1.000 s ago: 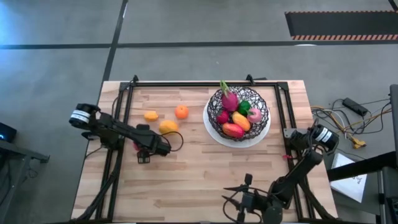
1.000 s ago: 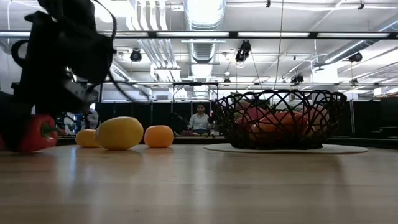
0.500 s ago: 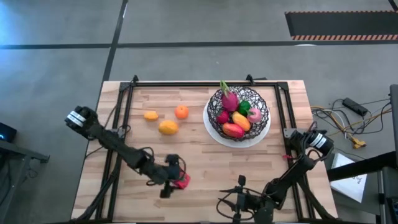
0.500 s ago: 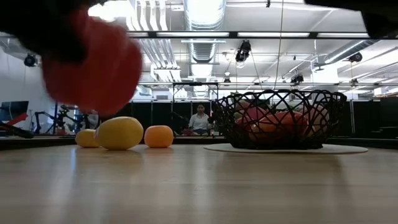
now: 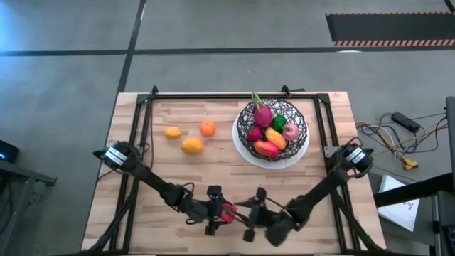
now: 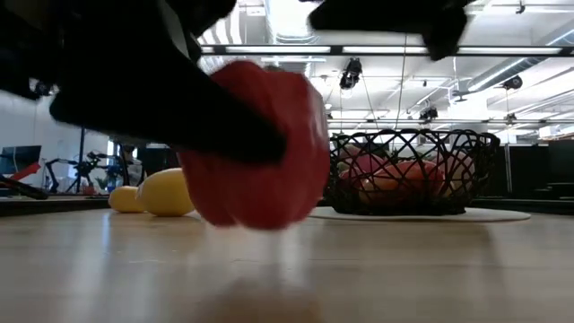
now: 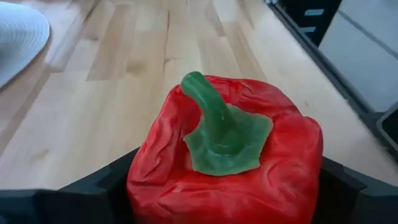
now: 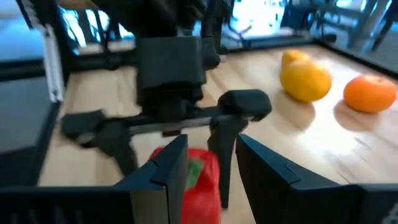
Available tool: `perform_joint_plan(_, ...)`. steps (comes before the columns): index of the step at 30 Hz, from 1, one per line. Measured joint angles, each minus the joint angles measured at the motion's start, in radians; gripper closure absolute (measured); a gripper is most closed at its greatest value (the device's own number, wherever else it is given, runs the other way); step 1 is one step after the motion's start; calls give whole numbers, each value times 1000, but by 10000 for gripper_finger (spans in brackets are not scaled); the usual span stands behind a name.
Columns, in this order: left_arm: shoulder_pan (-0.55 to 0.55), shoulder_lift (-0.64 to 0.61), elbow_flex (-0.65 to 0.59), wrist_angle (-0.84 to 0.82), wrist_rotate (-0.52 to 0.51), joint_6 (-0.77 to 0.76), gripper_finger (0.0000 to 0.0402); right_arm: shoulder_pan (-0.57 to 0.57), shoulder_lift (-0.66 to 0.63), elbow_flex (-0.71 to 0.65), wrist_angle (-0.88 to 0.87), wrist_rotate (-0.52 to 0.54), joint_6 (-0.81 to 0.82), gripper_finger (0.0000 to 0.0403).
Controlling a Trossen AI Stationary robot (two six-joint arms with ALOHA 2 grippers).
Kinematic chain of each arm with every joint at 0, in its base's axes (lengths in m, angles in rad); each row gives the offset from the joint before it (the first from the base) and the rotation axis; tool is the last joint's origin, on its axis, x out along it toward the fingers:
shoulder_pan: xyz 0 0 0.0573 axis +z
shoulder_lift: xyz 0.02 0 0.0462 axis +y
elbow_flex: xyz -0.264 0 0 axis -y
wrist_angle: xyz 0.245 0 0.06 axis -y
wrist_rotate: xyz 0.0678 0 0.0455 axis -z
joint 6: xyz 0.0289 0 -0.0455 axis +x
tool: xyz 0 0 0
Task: Build produce basket
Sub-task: Put the bell pepper into the black basket
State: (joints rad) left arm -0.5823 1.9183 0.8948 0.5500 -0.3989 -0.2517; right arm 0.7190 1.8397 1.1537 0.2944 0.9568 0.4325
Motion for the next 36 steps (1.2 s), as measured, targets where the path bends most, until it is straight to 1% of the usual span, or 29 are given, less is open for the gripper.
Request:
perform_joint_plan(4, 0, 35, 22, 1, -4, 4, 108, -55, 25, 79, -173, -95, 79, 275)
perform_joint_plan(7, 0, 37, 23, -1, -4, 4, 108, -81, 42, 117, -272, -166, 99, 275)
perform_joint_plan(9, 0, 34, 21, -5, -4, 3, 108, -89, 48, 133, -305, -219, 89, 275)
perform_joint_plan(12, 0, 34, 17, -7, -4, 5, 108, -93, 48, 145, -304, -301, 74, 275)
perform_joint_plan(17, 0, 33, 17, -9, -3, 5, 107, -102, 54, 144, -314, -311, 99, 275)
perform_joint_plan(22, 0, 33, 17, -9, -3, 5, 107, -115, 82, 144, -311, -312, 91, 275)
perform_joint_plan(27, 0, 33, 14, -19, 0, 7, 107, -125, 103, 151, -305, -360, 44, 277)
perform_joint_plan(29, 0, 33, 14, -19, 1, 7, 107, -124, 104, 151, -302, -354, 36, 285)
perform_joint_plan(31, 0, 33, 14, -19, 1, 7, 107, -124, 101, 151, -301, -360, 28, 303)
perform_joint_plan(34, 0, 33, 14, -19, 1, 10, 107, -124, 99, 151, -301, -367, 23, 345)
perform_joint_plan(36, 3, 33, 14, -18, 27, 52, 105, -123, 99, 151, -297, -373, 21, 376)
